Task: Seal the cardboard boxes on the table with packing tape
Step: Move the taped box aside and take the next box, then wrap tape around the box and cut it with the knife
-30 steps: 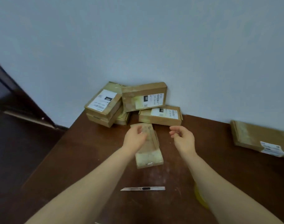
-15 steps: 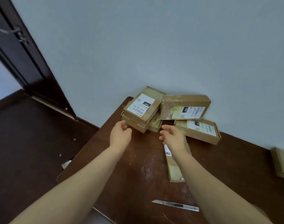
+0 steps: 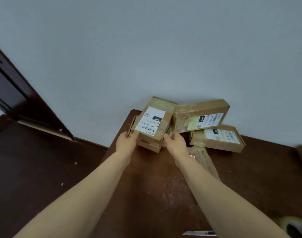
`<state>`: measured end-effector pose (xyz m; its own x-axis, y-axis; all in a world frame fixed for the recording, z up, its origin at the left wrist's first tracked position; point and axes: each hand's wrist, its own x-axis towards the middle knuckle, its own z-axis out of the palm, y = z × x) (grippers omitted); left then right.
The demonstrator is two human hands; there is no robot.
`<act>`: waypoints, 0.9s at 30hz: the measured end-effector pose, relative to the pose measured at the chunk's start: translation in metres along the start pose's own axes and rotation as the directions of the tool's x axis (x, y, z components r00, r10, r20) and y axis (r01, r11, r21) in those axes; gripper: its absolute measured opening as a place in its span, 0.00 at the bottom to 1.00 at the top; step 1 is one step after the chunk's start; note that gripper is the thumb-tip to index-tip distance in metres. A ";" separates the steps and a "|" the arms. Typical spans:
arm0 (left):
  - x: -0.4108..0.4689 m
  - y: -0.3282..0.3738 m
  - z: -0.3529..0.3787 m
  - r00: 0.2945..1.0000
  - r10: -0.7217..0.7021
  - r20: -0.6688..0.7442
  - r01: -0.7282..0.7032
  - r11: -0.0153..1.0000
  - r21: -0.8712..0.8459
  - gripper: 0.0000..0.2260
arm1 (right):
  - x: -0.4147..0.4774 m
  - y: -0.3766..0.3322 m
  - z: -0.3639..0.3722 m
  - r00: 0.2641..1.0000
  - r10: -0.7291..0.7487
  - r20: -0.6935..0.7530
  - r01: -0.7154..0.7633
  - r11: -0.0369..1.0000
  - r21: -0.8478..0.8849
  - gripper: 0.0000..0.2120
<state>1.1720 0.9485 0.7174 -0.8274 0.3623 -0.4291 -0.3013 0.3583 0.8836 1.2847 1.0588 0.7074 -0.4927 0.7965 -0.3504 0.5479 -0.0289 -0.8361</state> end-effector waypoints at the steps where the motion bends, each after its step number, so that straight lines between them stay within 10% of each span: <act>1: 0.007 0.001 0.001 0.999 0.016 0.040 -0.016 1.000 0.022 0.26 | 0.001 -0.003 0.005 1.000 0.027 0.016 -0.026 1.000 -0.009 0.15; 7: 0.041 0.002 -0.003 0.988 0.035 0.151 -0.034 0.999 -0.012 0.19 | -0.008 -0.019 0.044 0.982 -0.006 -0.190 -0.030 0.982 -0.185 0.20; 12: 0.045 0.000 -0.022 0.991 -0.005 0.135 0.026 0.987 -0.158 0.11 | -0.033 -0.044 0.069 0.967 -0.070 -0.244 0.137 0.954 0.267 0.17; 18: 0.016 0.012 -0.044 0.892 -0.084 0.445 0.340 0.772 -0.537 0.08 | -0.060 -0.045 0.062 0.934 0.023 -0.356 0.197 0.799 0.569 0.28; 23: -0.024 0.016 -0.032 0.792 -0.145 0.592 0.475 0.756 -0.450 0.11 | -0.085 -0.048 0.040 0.934 -0.073 -0.351 0.268 0.791 0.549 0.18; 27: -0.054 0.024 -0.012 0.852 -0.054 0.521 0.184 0.962 -0.201 0.08 | -0.101 -0.042 0.012 0.849 -0.195 -0.491 0.397 0.849 0.350 0.20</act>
<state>1.2032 0.9275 0.7641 -0.4413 0.7380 -0.5105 -0.5374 0.2382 0.8090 1.3032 0.9723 0.7724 -0.1937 0.9784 0.0723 0.0330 0.0802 -0.9962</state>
